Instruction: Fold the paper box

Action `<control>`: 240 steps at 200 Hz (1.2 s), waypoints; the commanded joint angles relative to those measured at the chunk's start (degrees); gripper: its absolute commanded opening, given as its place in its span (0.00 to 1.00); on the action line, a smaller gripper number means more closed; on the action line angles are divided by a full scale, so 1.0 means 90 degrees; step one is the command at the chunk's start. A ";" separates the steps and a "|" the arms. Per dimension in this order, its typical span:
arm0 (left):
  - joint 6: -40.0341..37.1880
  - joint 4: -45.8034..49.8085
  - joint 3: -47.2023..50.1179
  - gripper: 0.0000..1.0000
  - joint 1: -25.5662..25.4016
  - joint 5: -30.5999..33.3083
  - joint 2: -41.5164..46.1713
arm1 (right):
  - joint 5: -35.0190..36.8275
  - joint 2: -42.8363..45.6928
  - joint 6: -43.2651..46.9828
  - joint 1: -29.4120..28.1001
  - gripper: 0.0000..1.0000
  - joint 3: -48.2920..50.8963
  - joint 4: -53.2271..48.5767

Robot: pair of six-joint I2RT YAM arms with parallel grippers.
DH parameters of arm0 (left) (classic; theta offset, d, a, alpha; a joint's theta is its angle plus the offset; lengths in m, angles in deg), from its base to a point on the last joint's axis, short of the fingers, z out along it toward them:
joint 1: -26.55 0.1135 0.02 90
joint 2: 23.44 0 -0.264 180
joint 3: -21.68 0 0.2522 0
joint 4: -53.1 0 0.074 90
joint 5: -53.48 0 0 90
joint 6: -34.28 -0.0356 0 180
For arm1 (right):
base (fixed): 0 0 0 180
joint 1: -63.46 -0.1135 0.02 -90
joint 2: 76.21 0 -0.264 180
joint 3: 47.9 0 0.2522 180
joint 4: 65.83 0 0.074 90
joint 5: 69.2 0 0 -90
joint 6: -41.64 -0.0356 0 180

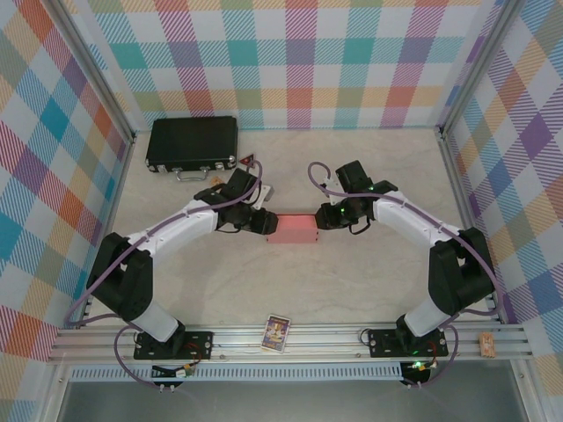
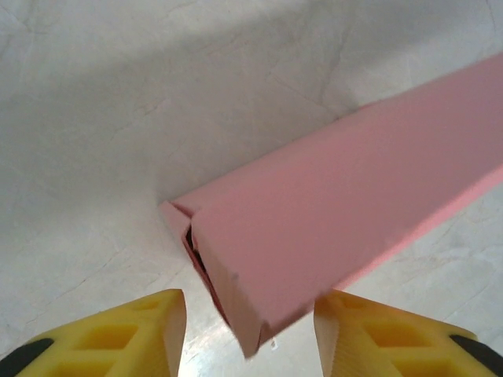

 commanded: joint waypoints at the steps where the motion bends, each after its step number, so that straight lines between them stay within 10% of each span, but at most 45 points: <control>1: -0.0117 0.0110 0.0131 0.50 -0.0057 -0.0049 0.0278 | 0.0168 0.0017 -0.0061 -0.0074 0.19 0.0150 -0.0328; 240: 0.0244 -0.0934 0.0317 0.67 -0.0008 0.0306 0.1053 | 0.0027 0.0761 0.0047 -0.0036 0.45 0.0307 -0.0040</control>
